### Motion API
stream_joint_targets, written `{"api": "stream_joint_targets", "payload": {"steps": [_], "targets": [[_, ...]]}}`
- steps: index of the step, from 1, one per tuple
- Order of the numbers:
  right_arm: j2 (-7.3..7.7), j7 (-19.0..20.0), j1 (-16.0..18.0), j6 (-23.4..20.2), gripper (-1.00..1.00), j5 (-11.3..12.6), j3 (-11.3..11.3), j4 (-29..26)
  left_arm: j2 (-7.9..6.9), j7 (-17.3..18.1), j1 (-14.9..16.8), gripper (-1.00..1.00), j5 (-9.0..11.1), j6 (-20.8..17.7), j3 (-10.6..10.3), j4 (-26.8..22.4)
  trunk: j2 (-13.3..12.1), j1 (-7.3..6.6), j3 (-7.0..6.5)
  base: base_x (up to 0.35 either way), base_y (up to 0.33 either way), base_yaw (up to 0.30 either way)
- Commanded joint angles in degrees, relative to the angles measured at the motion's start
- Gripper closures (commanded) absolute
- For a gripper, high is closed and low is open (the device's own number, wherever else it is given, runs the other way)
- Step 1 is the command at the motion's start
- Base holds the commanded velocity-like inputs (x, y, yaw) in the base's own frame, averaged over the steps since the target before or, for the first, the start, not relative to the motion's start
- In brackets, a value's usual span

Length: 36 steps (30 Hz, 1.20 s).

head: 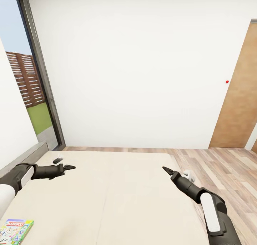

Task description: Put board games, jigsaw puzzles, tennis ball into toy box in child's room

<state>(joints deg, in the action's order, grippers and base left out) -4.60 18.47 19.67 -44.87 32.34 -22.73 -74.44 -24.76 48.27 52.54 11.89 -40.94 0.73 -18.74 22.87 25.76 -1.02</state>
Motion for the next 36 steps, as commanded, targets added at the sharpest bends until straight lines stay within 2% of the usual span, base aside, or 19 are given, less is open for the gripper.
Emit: {"api": "stream_joint_targets", "payload": {"steps": [1,4,10,25,36], "targets": [[-0.08,-1.2,0.1,-0.4,-1.0,0.0,0.3,0.0,0.19,-1.8,0.0,-1.0,0.2,-0.3,0.2,0.0,0.1,0.02,0.03,0.0,0.0,0.0],[-0.09,-5.2,0.1,-0.3,-1.0,0.3,1.8,-0.1,0.73,-6.1,0.0,-1.0,0.4,-0.1,0.3,-0.1,0.1,0.02,0.03,0.0,0.0,0.0],[-0.08,-7.6,0.1,-0.3,-1.0,0.5,2.7,-0.2,0.98,-8.6,0.0,-1.0,0.5,0.0,0.4,-0.2,0.1,0.02,0.03,-0.002,0.015,0.0],[-0.14,-8.3,0.0,-0.1,-1.0,0.6,3.0,-0.1,1.03,-9.2,0.0,-1.0,0.5,0.1,0.5,-0.2,0.1,0.02,0.03,-0.037,0.121,0.0],[-0.11,-8.0,0.0,0.0,-1.0,0.9,2.8,-0.1,0.95,-9.2,0.0,-1.0,0.5,0.2,0.5,-0.2,0.1,0.02,0.03,0.014,0.238,0.0]]}}
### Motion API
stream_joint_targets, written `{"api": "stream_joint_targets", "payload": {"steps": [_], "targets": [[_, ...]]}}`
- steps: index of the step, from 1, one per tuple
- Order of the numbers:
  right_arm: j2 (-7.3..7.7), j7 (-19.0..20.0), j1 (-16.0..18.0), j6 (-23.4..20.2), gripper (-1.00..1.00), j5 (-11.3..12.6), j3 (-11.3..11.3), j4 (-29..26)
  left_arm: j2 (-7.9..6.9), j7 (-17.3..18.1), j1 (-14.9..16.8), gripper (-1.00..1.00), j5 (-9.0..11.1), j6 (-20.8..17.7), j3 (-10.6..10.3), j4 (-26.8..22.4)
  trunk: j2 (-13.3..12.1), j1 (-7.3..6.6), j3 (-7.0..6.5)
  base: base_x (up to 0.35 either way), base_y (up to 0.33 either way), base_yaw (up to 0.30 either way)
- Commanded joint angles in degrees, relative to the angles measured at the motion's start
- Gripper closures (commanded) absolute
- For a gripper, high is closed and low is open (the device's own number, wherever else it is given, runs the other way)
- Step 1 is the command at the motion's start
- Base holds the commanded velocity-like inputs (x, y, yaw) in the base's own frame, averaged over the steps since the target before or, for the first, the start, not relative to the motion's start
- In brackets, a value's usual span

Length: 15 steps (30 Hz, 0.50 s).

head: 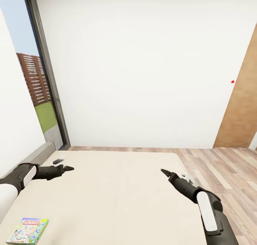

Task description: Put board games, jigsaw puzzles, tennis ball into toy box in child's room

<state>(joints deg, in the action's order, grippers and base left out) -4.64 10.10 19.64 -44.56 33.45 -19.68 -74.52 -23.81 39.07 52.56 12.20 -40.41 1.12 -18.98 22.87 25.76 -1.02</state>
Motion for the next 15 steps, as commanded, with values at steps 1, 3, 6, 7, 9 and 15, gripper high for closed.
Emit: {"api": "stream_joint_targets", "payload": {"steps": [1,3,6,7,9,15], "targets": [[-0.09,0.6,0.0,-0.3,-1.0,0.0,-0.3,0.0,-0.01,0.0,0.0,-1.0,0.2,-0.4,0.1,0.0,0.0,0.03,0.03,0.035,0.212,0.0],[-0.06,0.9,0.0,-0.3,-1.0,0.3,-0.3,-0.1,-0.01,0.1,0.0,-1.0,0.2,-0.4,0.1,0.0,0.0,0.03,0.03,0.025,0.205,0.0],[-0.03,1.8,0.0,-0.3,-1.0,0.6,-0.4,0.0,-0.01,0.1,0.0,-1.0,0.2,-0.4,0.1,0.0,0.0,0.03,0.03,0.014,0.228,0.0],[-0.01,2.0,0.0,-0.3,-1.0,0.6,-0.4,0.0,-0.01,0.1,0.0,-1.0,0.2,-0.4,0.1,0.0,0.0,0.03,0.03,0.007,0.253,0.0],[0.03,2.8,0.0,-0.3,-1.0,0.7,-0.5,0.0,-0.01,0.1,0.0,-1.0,0.2,-0.4,0.1,0.0,0.0,0.03,0.03,0.005,0.264,0.0],[0.06,3.6,0.0,-0.3,-1.0,0.8,-0.5,0.1,-0.01,0.1,0.0,-1.0,0.2,-0.4,0.1,0.0,0.0,0.03,0.03,0.002,0.277,0.0]]}}
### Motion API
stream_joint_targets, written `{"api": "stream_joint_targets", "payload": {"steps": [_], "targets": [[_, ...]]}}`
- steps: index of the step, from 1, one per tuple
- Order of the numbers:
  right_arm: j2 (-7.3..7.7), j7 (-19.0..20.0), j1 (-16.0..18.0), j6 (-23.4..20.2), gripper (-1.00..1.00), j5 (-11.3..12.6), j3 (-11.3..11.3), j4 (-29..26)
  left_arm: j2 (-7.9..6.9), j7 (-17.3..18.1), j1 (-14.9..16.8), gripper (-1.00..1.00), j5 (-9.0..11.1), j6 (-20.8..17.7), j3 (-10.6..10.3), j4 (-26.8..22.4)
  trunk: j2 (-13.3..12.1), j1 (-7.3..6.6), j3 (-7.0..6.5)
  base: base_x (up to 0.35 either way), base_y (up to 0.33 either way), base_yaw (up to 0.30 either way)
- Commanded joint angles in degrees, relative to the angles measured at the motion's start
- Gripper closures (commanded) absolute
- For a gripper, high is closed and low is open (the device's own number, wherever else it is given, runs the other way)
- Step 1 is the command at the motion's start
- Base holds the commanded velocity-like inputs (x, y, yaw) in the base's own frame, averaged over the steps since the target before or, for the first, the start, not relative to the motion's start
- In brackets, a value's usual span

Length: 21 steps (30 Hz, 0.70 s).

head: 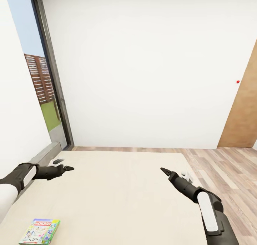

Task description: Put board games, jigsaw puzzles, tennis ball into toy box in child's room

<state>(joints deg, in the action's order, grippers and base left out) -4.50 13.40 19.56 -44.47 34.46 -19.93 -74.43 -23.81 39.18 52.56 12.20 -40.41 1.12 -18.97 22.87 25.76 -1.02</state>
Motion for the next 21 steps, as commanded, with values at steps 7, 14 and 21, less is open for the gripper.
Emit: {"api": "stream_joint_targets", "payload": {"steps": [7,14,21], "targets": [[-0.07,0.5,0.0,-0.4,-1.0,-0.2,-0.3,-0.1,-0.01,0.1,0.0,-1.0,0.2,-0.4,0.1,0.0,0.0,0.02,0.03,0.0,0.283,0.0],[-0.07,0.6,0.0,-0.4,-1.0,-0.2,-0.1,-0.1,-0.01,0.0,0.0,-1.0,0.2,-0.4,0.1,0.0,0.0,0.02,0.03,0.021,0.284,0.0],[-0.07,0.7,0.0,-0.4,-1.0,-0.2,0.2,-0.2,-0.01,0.1,0.0,-1.0,0.2,-0.4,0.1,0.0,0.0,0.02,0.03,0.073,0.285,-0.01]]}}
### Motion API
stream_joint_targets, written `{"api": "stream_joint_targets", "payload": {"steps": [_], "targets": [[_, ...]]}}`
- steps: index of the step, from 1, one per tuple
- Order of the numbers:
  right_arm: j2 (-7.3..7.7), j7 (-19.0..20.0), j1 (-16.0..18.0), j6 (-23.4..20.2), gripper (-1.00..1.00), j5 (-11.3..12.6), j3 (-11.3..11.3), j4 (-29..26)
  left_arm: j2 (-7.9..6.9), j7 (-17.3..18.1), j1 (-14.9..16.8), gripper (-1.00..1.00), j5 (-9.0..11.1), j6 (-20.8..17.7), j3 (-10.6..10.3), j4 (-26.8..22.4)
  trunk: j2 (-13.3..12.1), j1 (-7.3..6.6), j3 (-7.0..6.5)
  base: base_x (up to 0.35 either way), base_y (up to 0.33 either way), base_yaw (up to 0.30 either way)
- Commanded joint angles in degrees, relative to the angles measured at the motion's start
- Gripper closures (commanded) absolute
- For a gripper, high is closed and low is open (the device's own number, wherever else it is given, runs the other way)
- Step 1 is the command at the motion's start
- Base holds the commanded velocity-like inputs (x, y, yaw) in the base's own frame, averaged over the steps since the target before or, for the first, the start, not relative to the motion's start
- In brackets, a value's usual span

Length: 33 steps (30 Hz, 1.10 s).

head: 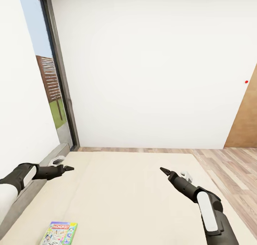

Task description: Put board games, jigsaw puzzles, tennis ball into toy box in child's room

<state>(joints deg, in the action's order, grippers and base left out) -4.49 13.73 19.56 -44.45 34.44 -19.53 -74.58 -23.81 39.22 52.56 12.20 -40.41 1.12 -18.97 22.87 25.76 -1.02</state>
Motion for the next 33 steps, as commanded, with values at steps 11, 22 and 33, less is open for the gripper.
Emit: {"api": "stream_joint_targets", "payload": {"steps": [11,22,33], "targets": [[-0.15,0.3,0.0,-0.4,-1.0,-0.2,-0.1,0.0,-0.01,0.1,0.0,-1.0,0.2,-0.4,0.1,0.0,0.0,0.03,0.03,0.011,0.124,-0.002],[-0.09,0.3,0.0,-0.4,-1.0,-0.2,-0.2,0.0,-0.01,0.0,0.0,-1.0,0.2,-0.4,0.1,0.0,0.0,0.03,0.03,-0.04,0.123,0.0],[-0.08,0.3,0.0,-0.4,-1.0,-0.2,-0.2,0.0,-0.01,-0.1,0.0,-1.0,0.2,-0.4,0.1,0.0,0.0,0.03,0.03,-0.018,0.093,0.0]]}}
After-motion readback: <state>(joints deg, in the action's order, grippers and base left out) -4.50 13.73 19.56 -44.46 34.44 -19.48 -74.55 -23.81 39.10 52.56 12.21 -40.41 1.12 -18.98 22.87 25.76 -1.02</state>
